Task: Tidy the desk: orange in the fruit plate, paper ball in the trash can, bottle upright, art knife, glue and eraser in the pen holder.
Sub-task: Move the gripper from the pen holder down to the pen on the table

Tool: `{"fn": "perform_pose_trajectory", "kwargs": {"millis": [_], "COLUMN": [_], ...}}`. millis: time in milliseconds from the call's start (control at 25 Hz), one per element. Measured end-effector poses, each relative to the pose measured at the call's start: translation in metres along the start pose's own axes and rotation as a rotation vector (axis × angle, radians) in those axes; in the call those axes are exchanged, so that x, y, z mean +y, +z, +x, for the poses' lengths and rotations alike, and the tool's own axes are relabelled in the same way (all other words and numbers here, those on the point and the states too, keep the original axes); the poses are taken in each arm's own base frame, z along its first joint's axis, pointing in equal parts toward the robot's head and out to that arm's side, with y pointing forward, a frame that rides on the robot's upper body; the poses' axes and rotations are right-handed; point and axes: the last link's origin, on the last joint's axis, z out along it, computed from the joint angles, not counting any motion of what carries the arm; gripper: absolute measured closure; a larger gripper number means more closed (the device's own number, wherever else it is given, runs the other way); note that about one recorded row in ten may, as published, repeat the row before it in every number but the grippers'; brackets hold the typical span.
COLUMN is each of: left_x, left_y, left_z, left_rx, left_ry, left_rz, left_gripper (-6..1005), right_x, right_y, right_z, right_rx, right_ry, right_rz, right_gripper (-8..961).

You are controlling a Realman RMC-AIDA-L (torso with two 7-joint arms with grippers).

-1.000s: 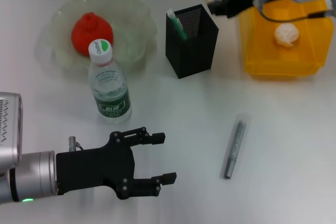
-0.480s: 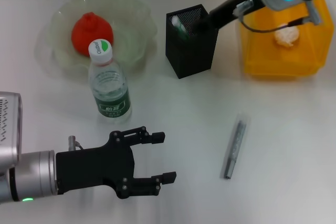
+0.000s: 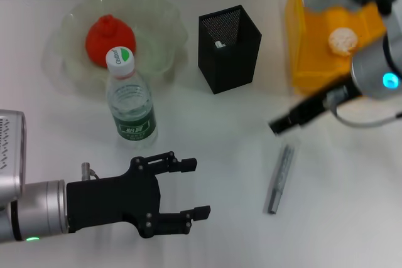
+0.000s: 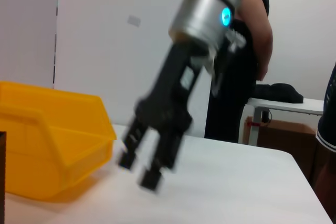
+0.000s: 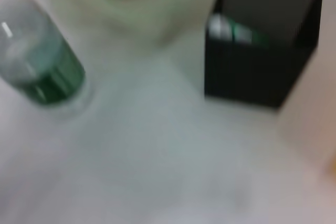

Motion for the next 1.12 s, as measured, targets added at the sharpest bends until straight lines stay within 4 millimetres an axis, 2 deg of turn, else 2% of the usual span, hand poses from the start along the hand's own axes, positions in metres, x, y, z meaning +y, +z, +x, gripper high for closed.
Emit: {"fn": "perform_pose_trajectory", "kwargs": {"millis": [120, 320, 720, 920, 1120], "left_x": [0.000, 0.000, 0.000, -0.001, -0.001], "left_y": [0.000, 0.000, 0.000, 0.000, 0.000], "left_z": [0.000, 0.000, 0.001, 0.002, 0.002], "left_rx": [-0.001, 0.000, 0.002, 0.002, 0.003], "left_ry": [0.002, 0.003, 0.008, 0.008, 0.006], "left_rz": [-0.002, -0.001, -0.004, -0.003, -0.001], "left_gripper": [200, 200, 200, 200, 199], "right_x": [-0.002, -0.002, -0.007, -0.009, -0.009], "right_y": [0.020, 0.035, 0.051, 0.056, 0.056], "right_z": [0.016, 0.021, 0.022, 0.021, 0.021], "right_rx": [0.071, 0.103, 0.128, 0.129, 0.133], "right_ry": [0.032, 0.042, 0.072, 0.081, 0.080], "right_rz": [-0.012, -0.014, -0.012, -0.008, -0.010], "right_gripper": [145, 155, 174, 357, 472]}}
